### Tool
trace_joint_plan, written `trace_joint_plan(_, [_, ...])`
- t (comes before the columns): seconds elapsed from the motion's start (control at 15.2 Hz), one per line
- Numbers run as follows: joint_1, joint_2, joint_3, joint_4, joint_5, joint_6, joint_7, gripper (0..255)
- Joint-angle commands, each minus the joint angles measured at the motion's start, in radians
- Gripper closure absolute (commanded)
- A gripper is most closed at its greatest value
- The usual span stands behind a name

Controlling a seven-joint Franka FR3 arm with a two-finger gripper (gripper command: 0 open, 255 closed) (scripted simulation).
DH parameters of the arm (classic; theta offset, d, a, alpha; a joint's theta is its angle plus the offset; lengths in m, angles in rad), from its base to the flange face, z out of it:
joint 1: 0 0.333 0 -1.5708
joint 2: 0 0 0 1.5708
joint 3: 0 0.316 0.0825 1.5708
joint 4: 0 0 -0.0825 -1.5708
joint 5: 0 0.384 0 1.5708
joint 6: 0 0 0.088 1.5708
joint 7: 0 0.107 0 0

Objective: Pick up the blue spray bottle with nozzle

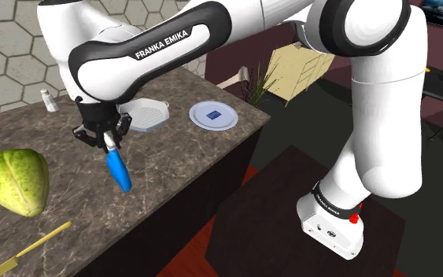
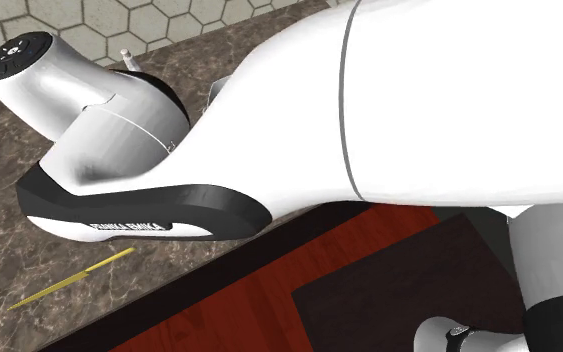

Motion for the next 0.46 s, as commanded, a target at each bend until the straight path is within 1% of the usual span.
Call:
trace_joint_plan(0.0, [0.000, -0.007, 0.002, 0.017, 0.004, -0.023, -0.003, 255])
trace_joint_plan(0.26, [-0.001, -0.026, 0.008, 0.042, 0.014, -0.066, -0.009, 255])
trace_joint_plan(0.4, [-0.002, -0.027, 0.008, 0.043, 0.014, -0.068, -0.009, 255])
